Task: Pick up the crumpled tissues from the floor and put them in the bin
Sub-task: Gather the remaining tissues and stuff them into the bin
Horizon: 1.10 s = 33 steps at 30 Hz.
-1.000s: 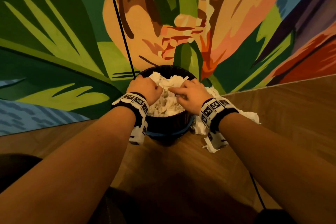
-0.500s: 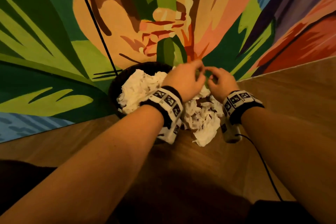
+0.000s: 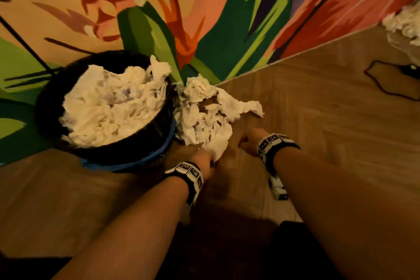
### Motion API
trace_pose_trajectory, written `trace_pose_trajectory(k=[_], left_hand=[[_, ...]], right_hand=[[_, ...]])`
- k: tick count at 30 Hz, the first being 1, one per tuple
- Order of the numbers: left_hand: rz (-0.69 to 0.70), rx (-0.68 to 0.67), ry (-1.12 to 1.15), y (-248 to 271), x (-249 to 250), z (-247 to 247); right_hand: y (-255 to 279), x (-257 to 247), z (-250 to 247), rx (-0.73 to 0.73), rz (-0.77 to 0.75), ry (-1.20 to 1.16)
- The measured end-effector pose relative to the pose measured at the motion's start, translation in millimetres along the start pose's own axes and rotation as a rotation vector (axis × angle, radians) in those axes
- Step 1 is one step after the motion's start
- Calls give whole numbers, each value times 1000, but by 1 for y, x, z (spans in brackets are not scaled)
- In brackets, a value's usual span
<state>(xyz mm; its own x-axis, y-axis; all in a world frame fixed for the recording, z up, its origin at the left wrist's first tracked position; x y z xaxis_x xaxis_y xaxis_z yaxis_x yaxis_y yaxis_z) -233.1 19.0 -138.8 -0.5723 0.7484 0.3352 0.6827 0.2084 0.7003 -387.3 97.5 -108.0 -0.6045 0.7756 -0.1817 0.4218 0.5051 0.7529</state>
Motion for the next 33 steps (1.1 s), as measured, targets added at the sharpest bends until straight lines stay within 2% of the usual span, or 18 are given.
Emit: trace_pose_trajectory(k=[3,7,9,12,14,17,22,25,28,30,33], left_hand=[[-23,50,83,-15,-12,15],[-44,-72,133,-31,-23,36],[-19,-58,146,-34,-18,36],[42,51,329,-31,-17,30],[47,115,401,-27,-22,26],[5,162,462,-23,-36,21],[-69,215,558,-22,-50,14],[-76,291,648,-19,-48,9],[-25,408,859,-16,-50,6],[35,412,944,-15,-49,4],[89,372,940,-16,-46,1]], right_hand=[[-17,2,31,-77,17,-100],[-35,-13,61,-104,-44,-381],[-40,-18,73,-97,-47,-495],[-51,-21,79,-2,-63,-561],[-52,-14,74,87,-8,-605],[-57,0,70,166,44,-741],[-46,9,57,262,12,-984],[-46,3,60,181,-18,-1065],[-44,-4,64,101,-75,-1217],[-43,-15,66,15,-158,-1320],[-41,-32,70,-78,-227,-1195]])
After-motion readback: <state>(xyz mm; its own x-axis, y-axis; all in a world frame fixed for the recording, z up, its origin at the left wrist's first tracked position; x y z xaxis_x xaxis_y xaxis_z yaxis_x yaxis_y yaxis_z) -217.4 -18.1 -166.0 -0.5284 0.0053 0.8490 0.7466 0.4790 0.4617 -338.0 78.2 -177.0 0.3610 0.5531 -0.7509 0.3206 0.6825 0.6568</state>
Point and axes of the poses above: each hand's wrist, its own y-axis away from the middle knuckle, its own z-axis out of the palm, x = y × z, the point moved 8 cm from there along -y, towards the middle knuckle, and after that the axes turned 14 degrees about -x, right-handed, at the moved point
